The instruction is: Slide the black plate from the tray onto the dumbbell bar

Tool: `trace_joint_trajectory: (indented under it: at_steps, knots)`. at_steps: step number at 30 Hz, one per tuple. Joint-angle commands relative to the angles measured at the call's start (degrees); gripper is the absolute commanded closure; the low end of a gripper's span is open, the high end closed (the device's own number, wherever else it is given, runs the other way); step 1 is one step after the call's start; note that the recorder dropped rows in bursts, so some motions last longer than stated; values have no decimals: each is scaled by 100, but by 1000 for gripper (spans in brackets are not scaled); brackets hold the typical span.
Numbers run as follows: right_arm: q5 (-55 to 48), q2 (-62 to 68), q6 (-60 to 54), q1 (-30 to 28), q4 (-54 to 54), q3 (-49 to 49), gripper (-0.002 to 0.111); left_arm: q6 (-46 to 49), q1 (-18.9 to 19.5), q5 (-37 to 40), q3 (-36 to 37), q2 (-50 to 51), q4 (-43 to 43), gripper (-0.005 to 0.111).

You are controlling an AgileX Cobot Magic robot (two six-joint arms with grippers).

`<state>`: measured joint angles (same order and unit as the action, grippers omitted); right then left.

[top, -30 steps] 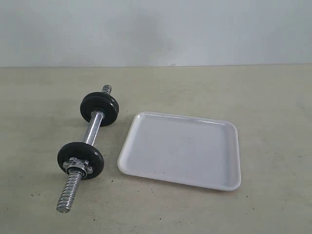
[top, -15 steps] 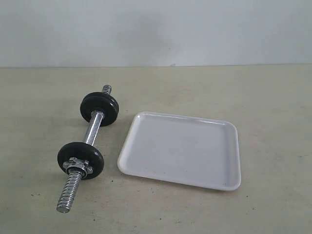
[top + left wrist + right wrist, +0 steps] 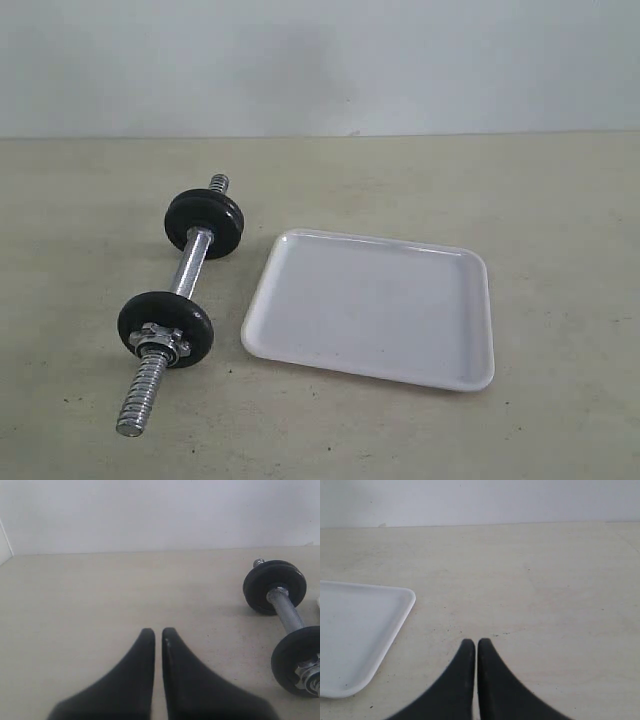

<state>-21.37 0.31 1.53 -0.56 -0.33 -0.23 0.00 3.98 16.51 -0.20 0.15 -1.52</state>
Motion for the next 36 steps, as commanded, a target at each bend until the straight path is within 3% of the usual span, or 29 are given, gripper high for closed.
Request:
trace_joint_trajectory:
  at_steps: [1, 36]
  knots:
    - [72, -31, -13, 13, -13, 23, 108, -51, 15, 21, 20, -15, 58, 102]
    - [72, -31, -13, 13, -13, 23, 108, -51, -178, 21, 20, -15, 49, 102]
